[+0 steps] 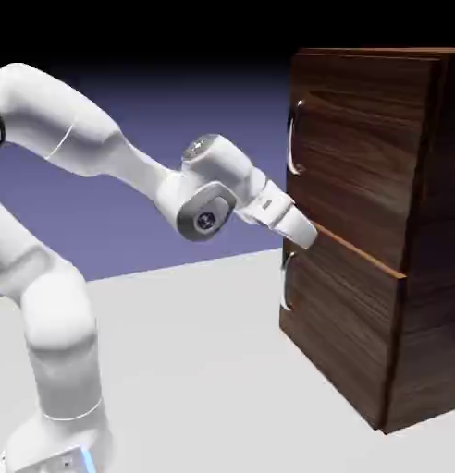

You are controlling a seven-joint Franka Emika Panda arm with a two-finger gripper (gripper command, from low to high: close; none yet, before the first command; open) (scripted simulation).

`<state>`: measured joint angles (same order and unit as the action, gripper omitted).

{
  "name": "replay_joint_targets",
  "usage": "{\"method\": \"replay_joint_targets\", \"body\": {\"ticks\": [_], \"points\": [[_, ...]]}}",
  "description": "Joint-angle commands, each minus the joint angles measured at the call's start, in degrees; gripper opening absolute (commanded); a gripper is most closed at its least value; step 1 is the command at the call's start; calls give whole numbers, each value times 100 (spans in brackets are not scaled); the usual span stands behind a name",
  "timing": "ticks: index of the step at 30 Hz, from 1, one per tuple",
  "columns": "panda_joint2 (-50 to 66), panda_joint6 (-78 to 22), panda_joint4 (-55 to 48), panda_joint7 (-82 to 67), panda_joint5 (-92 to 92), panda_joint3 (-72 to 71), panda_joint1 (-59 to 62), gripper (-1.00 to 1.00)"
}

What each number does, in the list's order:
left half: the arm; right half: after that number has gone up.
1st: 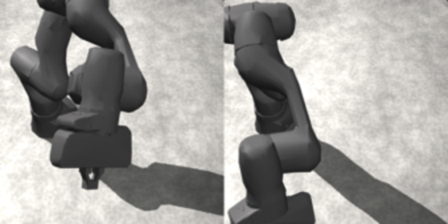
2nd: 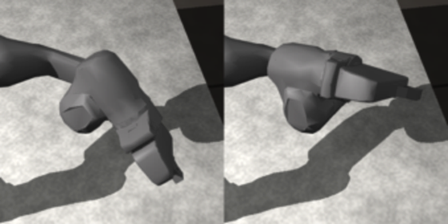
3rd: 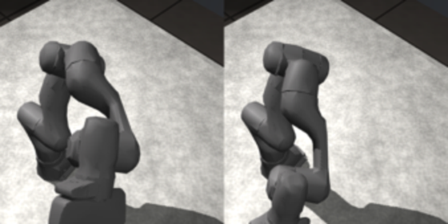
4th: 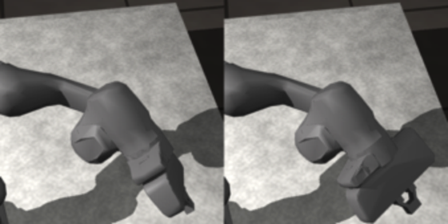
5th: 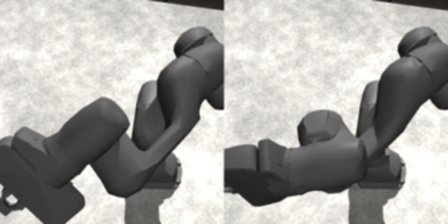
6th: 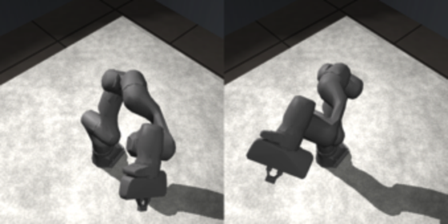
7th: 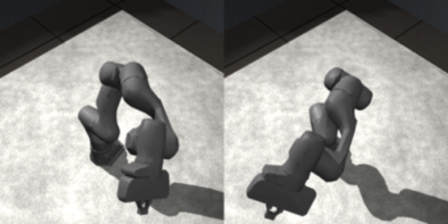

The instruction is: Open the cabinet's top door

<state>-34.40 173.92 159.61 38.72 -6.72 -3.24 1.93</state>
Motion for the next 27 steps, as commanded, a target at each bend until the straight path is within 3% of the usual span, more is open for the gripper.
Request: {"method": "replay_joint_targets", "body": {"ticks": [1,27], "points": [[-65,-3,-52,-139,-250,-120,97,0],[-1742,-85,-1395,-3744,-6729,-3246,2619,0]]}}
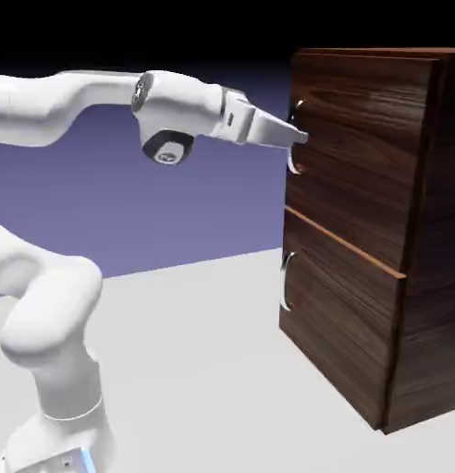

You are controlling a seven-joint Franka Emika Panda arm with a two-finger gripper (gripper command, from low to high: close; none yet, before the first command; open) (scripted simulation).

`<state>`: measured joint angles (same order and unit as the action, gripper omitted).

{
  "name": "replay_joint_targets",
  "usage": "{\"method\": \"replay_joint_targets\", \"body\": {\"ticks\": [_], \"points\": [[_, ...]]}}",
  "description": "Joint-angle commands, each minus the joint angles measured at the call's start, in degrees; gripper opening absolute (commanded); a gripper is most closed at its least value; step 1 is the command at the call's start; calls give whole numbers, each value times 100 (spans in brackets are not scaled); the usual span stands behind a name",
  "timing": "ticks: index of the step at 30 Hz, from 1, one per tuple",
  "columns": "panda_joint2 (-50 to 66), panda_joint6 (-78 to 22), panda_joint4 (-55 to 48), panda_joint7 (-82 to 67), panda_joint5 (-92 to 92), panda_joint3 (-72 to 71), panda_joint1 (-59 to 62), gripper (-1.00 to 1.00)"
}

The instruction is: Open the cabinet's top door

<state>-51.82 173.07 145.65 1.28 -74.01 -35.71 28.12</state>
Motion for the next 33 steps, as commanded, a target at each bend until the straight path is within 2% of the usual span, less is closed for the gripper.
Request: {"method": "replay_joint_targets", "body": {"ticks": [1,25,32,33], "points": [[-65,-3,-52,-139,-250,-120,97,0],[-1613,-79,-1292,-3466,-6231,-3006,2425,0],[-1598,-374,-2001,-3573,-6630,-3455,3504,0],[-1598,-374,-2001,-3573,-6630,-3455,3504,-100]]}}
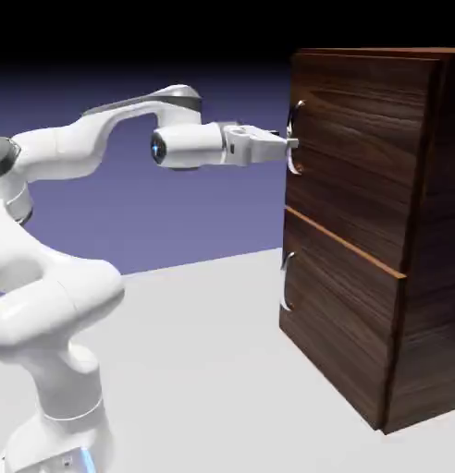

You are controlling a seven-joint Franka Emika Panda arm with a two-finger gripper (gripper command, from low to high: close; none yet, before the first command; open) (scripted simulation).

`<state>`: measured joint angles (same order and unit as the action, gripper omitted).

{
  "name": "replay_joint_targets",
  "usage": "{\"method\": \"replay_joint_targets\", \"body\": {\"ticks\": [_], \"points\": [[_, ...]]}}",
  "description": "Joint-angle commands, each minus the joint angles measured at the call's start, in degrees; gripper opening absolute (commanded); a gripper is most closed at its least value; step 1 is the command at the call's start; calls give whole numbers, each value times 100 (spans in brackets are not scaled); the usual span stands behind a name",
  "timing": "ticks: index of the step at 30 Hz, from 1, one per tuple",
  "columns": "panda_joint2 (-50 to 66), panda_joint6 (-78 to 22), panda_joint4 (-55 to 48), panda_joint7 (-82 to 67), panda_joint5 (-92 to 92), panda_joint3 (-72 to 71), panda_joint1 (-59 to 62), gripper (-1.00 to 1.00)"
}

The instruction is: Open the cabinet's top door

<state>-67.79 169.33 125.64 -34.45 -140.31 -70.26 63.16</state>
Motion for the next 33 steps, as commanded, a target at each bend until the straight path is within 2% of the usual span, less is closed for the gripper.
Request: {"method": "replay_joint_targets", "body": {"ticks": [1,10,18,25,33], "points": [[0,0,0,0,0,0,0,-100],[-343,-1601,1869,-590,157,1292,-1726,-100],[-772,-3011,3364,-849,1217,2900,-3137,-100],[-1190,-4061,4134,-881,2513,4353,-3710,-100],[-1403,-5195,4507,-946,4080,6015,-3801,-100]]}}
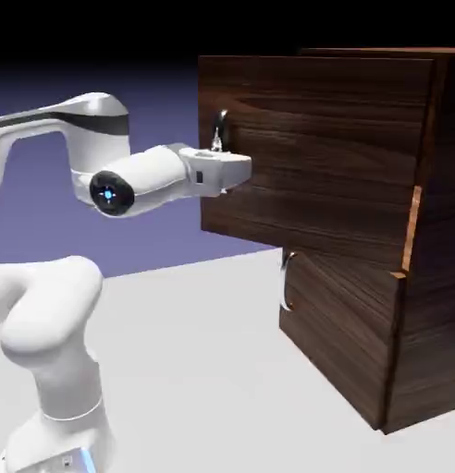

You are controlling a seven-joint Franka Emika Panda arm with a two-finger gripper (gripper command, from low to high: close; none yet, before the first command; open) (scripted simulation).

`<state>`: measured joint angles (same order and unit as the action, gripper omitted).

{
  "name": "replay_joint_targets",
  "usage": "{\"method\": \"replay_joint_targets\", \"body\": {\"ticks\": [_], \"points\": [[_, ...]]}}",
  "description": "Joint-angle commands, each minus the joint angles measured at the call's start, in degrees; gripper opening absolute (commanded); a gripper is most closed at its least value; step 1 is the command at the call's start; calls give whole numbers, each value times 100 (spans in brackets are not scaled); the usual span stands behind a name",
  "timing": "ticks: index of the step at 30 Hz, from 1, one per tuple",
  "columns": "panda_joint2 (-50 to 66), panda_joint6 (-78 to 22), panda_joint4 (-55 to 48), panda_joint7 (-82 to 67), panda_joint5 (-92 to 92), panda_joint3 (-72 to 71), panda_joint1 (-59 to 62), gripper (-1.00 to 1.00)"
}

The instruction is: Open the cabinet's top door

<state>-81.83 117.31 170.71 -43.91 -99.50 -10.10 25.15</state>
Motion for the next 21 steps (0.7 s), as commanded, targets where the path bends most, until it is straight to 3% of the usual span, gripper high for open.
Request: {"method": "replay_joint_targets", "body": {"ticks": [1,12,21], "points": [[6,-135,14,-18,195,207,11,-100],[667,-1766,-315,-394,2334,2491,93,-100],[1984,-3305,-1411,-911,3978,4360,-495,-100]]}}
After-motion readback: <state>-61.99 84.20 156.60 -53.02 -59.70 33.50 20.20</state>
